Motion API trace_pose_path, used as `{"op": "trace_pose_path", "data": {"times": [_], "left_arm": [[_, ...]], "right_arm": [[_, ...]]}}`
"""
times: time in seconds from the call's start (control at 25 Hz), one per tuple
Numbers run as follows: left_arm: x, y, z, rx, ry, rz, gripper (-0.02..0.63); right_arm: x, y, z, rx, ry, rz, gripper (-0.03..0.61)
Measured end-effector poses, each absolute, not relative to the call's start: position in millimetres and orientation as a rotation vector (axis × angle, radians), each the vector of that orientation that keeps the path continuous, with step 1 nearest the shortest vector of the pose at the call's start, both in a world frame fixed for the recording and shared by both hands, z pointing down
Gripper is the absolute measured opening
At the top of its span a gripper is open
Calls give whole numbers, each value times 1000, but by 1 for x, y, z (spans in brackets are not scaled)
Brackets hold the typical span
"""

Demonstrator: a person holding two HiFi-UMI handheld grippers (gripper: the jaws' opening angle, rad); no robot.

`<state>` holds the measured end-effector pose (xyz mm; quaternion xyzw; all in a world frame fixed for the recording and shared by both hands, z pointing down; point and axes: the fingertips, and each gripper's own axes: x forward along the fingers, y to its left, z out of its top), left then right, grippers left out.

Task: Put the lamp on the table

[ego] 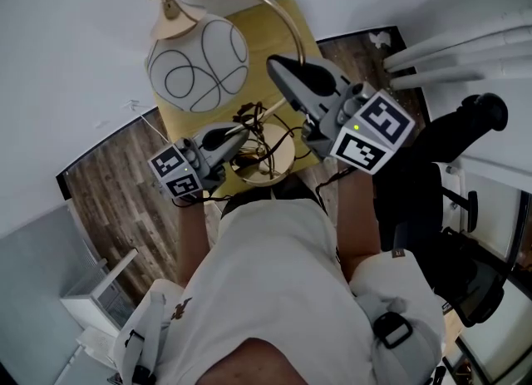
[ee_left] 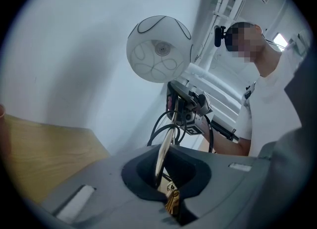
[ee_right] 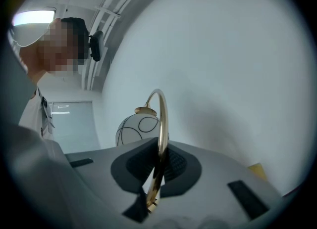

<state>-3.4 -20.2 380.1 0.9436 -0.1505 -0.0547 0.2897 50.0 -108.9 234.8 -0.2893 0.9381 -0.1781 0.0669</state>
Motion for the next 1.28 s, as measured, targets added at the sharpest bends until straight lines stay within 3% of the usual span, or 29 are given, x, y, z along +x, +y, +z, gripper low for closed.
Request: {"op": "trace_pose_path", "data": {"times": [1.28], "left_arm": [[4,-110,461,2581,-345,-138,-3]], "right_arm": [[58,-186,310,-936,2832,-559,5]]}}
